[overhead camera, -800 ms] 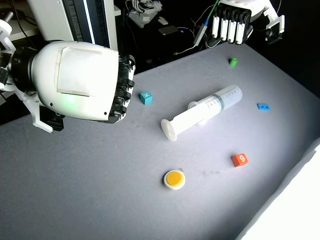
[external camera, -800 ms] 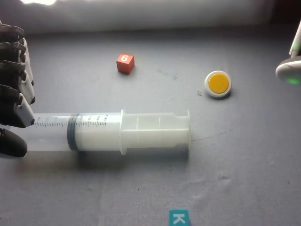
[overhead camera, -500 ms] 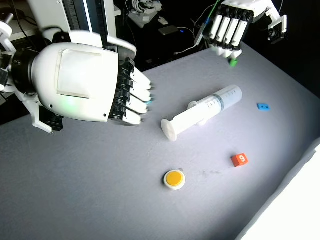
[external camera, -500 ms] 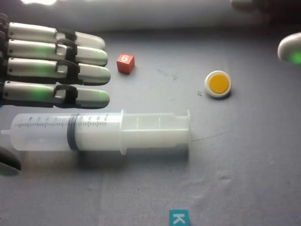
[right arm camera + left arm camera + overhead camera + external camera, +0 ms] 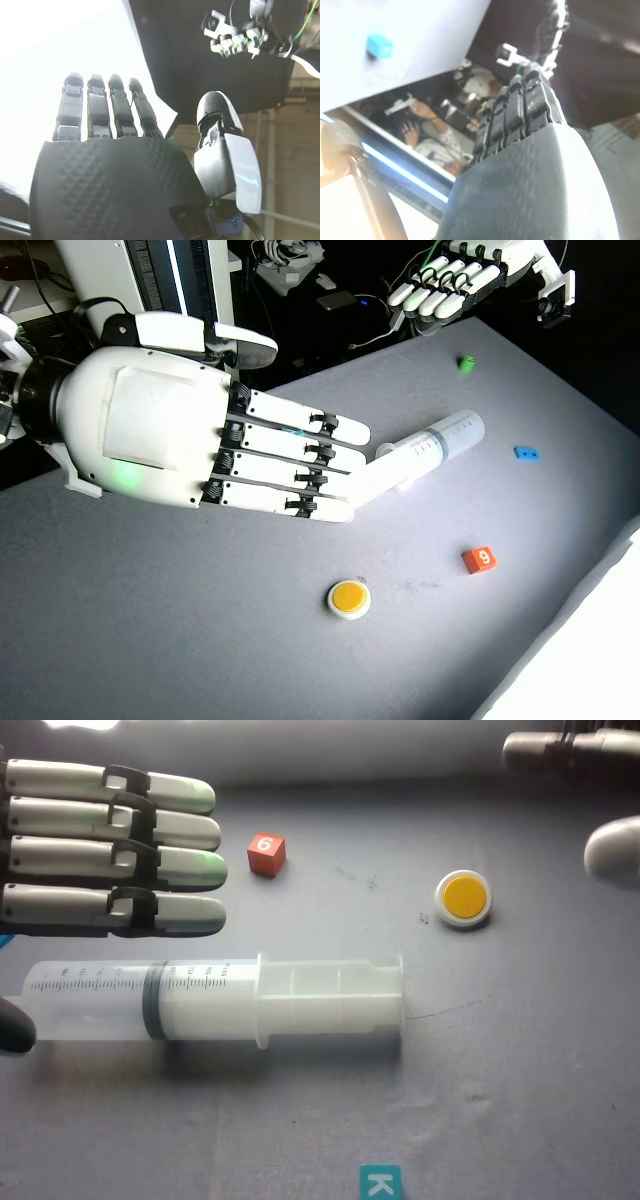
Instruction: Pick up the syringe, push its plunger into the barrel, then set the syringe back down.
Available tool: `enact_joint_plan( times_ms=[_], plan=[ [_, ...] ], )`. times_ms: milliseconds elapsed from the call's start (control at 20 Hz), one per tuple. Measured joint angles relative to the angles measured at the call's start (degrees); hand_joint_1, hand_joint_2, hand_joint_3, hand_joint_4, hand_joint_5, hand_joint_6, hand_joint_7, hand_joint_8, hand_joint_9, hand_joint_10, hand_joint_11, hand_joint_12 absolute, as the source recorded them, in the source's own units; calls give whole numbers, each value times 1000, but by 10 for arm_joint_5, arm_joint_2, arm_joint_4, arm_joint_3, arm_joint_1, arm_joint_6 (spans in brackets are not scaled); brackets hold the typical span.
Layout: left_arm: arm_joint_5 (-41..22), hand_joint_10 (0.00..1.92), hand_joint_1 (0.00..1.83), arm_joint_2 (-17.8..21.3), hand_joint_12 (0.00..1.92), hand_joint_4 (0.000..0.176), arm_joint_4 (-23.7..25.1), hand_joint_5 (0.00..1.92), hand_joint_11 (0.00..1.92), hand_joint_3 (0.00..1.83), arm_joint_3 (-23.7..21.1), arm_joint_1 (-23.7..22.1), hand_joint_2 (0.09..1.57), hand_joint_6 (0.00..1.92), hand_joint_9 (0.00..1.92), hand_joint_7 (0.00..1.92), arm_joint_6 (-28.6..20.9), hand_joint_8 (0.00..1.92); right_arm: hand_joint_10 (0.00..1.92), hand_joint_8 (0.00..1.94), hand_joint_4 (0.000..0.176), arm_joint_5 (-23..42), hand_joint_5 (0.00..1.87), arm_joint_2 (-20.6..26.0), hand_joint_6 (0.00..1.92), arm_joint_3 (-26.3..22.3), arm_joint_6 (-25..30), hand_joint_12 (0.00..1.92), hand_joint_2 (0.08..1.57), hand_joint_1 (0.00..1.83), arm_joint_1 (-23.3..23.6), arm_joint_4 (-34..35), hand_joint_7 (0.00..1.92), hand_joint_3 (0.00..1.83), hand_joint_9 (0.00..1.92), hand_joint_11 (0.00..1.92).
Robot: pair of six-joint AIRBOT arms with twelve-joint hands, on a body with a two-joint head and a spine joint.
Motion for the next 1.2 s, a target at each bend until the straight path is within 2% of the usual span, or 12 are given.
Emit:
enact_joint_plan(
  times_ms=[150, 300, 350, 450, 600, 700, 900, 1050, 1100, 1200],
  plan=[
    [0, 0, 934, 0, 0, 0, 0, 0, 0, 30, 5, 0, 963, 0, 0, 0, 0, 0, 4, 12, 0, 7, 55, 0, 16, -7, -31, 7, 1263, 0, -10, 33, 33, 0, 11, 14],
    [13, 0, 935, -1, 0, 0, -8, 0, 0, 17, -13, 3, 949, 0, 0, 0, -14, 0, 14, 16, 0, 4, 87, 6, 19, -30, -81, 27, 1262, 0, -34, 78, 64, 0, 44, 50],
    [28, 0, 983, 0, 0, 0, -9, 0, 0, 14, -18, 3, 945, 0, 0, 0, -20, 0, 3, 13, 0, 4, 105, 7, 4, -34, -96, 144, 1254, 0, -38, 93, 77, 1, 54, 9],
    [73, 0, 1019, 5, 0, 0, -16, 0, 0, 9, -26, 3, 938, 0, 0, 0, -28, 0, 4, 10, 0, 7, 117, 8, 3, -37, -114, 200, 1256, 0, -41, 128, 92, 2, 64, 0],
    [157, 0, 1080, 21, 0, 0, -31, 0, 0, 0, -55, -1, 904, 0, 0, 0, -40, 0, 2, 0, 0, 12, 103, 13, 0, -45, -136, 176, 1249, 0, -41, 169, 82, 0, 64, 0],
    [237, 0, 1046, 30, 0, 0, -58, 0, 0, 0, -92, -1, 874, 0, 0, 0, -51, 0, 6, 3, 0, 25, 114, 17, 3, -60, -149, 253, 1251, 0, -55, 163, 97, 0, 82, 0],
    [494, 0, 1014, 51, 0, 0, -203, 0, 0, 0, -175, -27, 867, 0, 0, 0, -58, 0, 2, 1, 0, 25, 94, 16, 1, -64, -154, 121, 1266, 0, -58, 153, 65, 2, 40, 0],
    [635, 0, 1039, 56, 3, 0, -248, 0, 7, 0, -203, -18, 870, 0, 0, 0, -58, 0, 0, 1, 0, 14, 84, 20, 0, -64, -172, 88, 1274, 0, -58, 161, 64, 3, 30, 0],
    [675, 0, 1041, 56, 5, 0, -275, 0, 9, 0, -212, -16, 870, 0, 0, 0, -57, 0, 0, 0, 0, 11, 109, 22, 0, -65, -179, 181, 1274, 0, -58, 162, 87, 0, 61, 0],
    [747, 0, 1062, 54, 3, 0, -332, 0, 8, 0, -225, -15, 864, 0, 0, 0, -57, 0, 0, 1, 0, 3, 83, 23, 0, -72, -200, 116, 1273, 0, -58, 162, 57, 0, 28, 0]
  ],
)
